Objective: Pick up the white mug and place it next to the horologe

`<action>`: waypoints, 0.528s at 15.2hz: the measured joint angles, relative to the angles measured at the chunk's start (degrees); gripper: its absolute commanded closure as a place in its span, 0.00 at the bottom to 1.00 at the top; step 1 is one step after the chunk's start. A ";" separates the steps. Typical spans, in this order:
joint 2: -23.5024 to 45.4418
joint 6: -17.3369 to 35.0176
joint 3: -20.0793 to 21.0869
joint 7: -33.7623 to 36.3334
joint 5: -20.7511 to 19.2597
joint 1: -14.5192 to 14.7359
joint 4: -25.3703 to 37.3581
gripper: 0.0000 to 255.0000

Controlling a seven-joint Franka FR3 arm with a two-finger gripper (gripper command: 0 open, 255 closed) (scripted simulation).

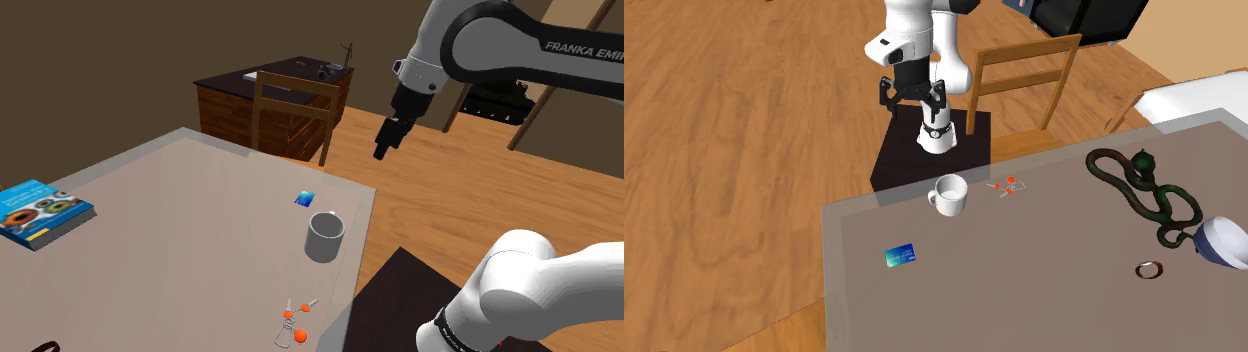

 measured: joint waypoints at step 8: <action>1.11 9.52 3.33 1.98 2.08 2.50 -8.29 0.00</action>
